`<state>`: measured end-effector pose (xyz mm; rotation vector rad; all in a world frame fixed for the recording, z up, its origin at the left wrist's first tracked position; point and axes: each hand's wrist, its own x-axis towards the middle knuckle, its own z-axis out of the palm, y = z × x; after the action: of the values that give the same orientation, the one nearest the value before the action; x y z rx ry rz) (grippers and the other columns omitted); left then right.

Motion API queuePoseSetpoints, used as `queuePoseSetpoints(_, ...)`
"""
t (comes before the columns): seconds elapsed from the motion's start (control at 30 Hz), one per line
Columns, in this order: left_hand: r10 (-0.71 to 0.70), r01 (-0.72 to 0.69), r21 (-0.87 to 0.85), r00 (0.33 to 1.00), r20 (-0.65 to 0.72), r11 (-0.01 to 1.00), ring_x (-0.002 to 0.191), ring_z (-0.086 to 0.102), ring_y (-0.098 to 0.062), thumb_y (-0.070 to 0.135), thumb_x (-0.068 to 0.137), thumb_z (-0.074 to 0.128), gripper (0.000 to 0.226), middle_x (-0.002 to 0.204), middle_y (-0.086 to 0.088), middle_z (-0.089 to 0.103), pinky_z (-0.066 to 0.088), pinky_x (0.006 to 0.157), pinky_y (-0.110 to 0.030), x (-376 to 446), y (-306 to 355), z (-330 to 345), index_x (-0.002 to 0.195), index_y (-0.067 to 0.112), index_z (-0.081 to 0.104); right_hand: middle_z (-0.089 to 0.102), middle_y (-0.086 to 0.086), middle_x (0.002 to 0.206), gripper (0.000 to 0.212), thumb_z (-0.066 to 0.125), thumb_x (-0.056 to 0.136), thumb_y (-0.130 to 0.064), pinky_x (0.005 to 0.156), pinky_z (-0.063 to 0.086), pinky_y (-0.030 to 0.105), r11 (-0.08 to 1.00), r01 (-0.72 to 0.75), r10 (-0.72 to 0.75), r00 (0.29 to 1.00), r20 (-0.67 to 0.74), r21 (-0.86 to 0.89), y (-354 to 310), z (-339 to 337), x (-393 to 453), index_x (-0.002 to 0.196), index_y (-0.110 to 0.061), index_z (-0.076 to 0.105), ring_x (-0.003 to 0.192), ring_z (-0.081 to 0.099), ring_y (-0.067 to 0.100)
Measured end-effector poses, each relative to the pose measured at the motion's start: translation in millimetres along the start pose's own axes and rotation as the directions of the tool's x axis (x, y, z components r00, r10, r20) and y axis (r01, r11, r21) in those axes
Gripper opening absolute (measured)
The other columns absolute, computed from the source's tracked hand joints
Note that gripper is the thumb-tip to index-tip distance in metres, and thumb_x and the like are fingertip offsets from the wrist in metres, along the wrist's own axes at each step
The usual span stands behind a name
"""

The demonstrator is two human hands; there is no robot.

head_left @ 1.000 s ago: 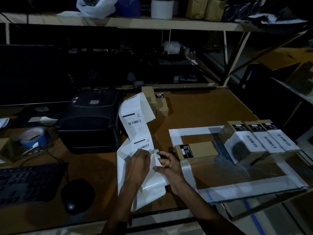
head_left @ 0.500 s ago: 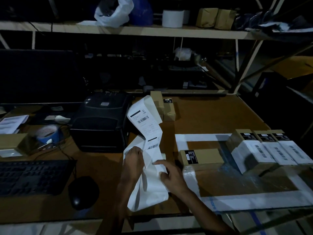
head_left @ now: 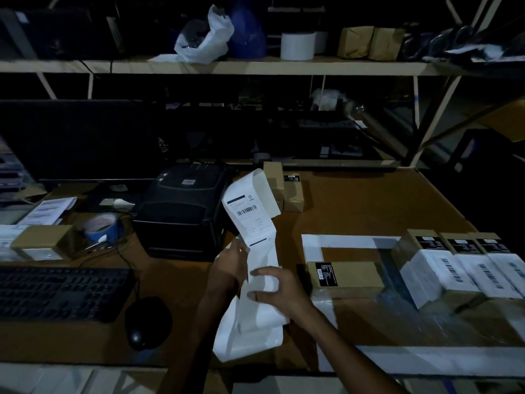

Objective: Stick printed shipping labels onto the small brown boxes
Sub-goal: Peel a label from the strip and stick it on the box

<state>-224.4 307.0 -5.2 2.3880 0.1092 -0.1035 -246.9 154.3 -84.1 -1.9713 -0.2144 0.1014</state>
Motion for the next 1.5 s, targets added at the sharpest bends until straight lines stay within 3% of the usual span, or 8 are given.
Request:
queuePoseSetpoints(0.2, 0.064, -0.057, 0.297, 0.998, -0.015, 0.953, 0.111, 0.062, -0.037, 0.032, 0.103, 0.040, 0.029, 0.119, -0.014, 0.064, 0.046, 0.094, -0.045, 1.3, 6.7, -12.1, 0.125, 0.014, 0.044, 0.066, -0.024, 0.118, 0.038, 0.088, 0.072, -0.032, 0.093, 0.049, 0.016, 0.988, -0.045, 0.055, 0.996, 0.068, -0.145, 5.9, 3.7, -2.9, 0.100, -0.051, 0.070, 0.110, 0.059, -0.003)
queuePoseSetpoints(0.27, 0.064, -0.041, 0.310, 0.996, -0.066, 0.950, 0.108, 0.063, -0.038, 0.032, 0.102, 0.040, 0.024, 0.115, -0.014, 0.065, 0.047, 0.091, -0.045, 4.7, 5.6, -18.7, 0.119, 0.014, 0.044, 0.067, -0.022, 0.118, 0.037, 0.088, 0.073, -0.028, 0.087, 0.046, 0.008, 0.988, -0.060, 0.072, 0.994, 0.086, -0.139, 6.1, 3.7, -5.3, 0.102, -0.045, 0.072, 0.109, 0.059, -0.002)
queuePoseSetpoints(0.57, 0.086, -0.009, 0.307, 0.967, -0.239, 0.952, 0.100, 0.066, -0.034, 0.020, 0.100, 0.041, 0.007, 0.107, -0.009, 0.068, 0.046, 0.084, -0.042, 16.6, 14.4, -44.2, 0.107, 0.021, 0.042, 0.067, -0.005, 0.120, 0.038, 0.085, 0.078, -0.016, 0.092, 0.052, 0.024, 0.961, -0.193, 0.204, 0.978, 0.037, -0.197, 12.4, 2.2, 11.7, 0.110, -0.032, 0.071, 0.106, 0.060, 0.013)
queuePoseSetpoints(1.03, 0.065, 0.000, 0.082, 0.618, -0.784, 0.997, 0.085, 0.065, -0.045, 0.028, 0.108, 0.035, 0.024, 0.095, -0.020, 0.067, 0.035, 0.066, -0.039, 11.4, 28.7, -79.5, 0.109, 0.007, 0.047, 0.050, -0.004, 0.130, 0.035, 0.082, 0.080, -0.034, 0.102, 0.046, 0.029, 0.850, -0.317, 0.341, 0.940, -0.020, -0.420, 3.9, 5.0, 17.9, 0.110, -0.039, 0.065, 0.121, 0.054, 0.019)
queuePoseSetpoints(1.23, 0.197, -0.138, 0.141, 0.614, -0.764, 0.980, 0.071, 0.066, -0.039, 0.031, 0.106, 0.035, 0.029, 0.086, -0.011, 0.069, 0.037, 0.060, -0.034, 3.3, 31.3, -62.8, 0.106, 0.010, 0.054, 0.026, 0.005, 0.144, 0.039, 0.063, 0.090, -0.056, 0.104, 0.038, 0.038, 0.728, -0.264, 0.173, 0.964, -0.203, -0.632, -37.7, -5.6, 12.3, 0.124, -0.038, 0.062, 0.130, 0.036, 0.032)
queuePoseSetpoints(1.33, 0.274, -0.232, 0.165, 0.594, -0.757, 0.959, 0.067, 0.066, -0.037, 0.033, 0.103, 0.027, 0.027, 0.089, -0.010, 0.068, 0.043, 0.059, -0.035, -5.1, 29.8, -43.2, 0.109, 0.018, 0.049, 0.021, 0.003, 0.154, 0.034, 0.065, 0.090, -0.051, 0.101, 0.035, 0.038, 0.786, -0.227, 0.011, 0.935, -0.354, -0.575, -57.1, -17.1, 15.2, 0.121, -0.036, 0.066, 0.135, 0.030, 0.033)
queuePoseSetpoints(1.4, 0.282, -0.269, 0.132, 0.657, -0.699, 0.954, 0.077, 0.065, -0.034, 0.031, 0.098, 0.020, 0.022, 0.100, -0.011, 0.067, 0.045, 0.065, -0.034, -11.7, 32.9, -35.1, 0.112, 0.027, 0.036, 0.049, 0.007, 0.139, 0.023, 0.063, 0.095, -0.043, 0.096, 0.042, 0.039, 0.850, -0.099, -0.124, 0.918, -0.378, -0.518, -65.3, -27.3, 15.7, 0.109, -0.029, 0.075, 0.124, 0.045, 0.027)
queuePoseSetpoints(1.5, 0.261, -0.328, 0.036, 0.675, -0.690, 0.944, 0.070, 0.066, -0.029, 0.026, 0.098, 0.047, 0.015, 0.092, -0.010, 0.067, 0.046, 0.061, -0.030, -15.7, 40.3, -28.1, 0.110, 0.026, 0.039, 0.074, 0.004, 0.089, 0.042, 0.053, 0.101, -0.044, 0.072, 0.045, 0.029, 0.998, -0.052, 0.062, 0.942, -0.329, 0.040, -88.6, -42.2, 6.7, 0.087, -0.013, 0.078, 0.087, 0.064, 0.016)
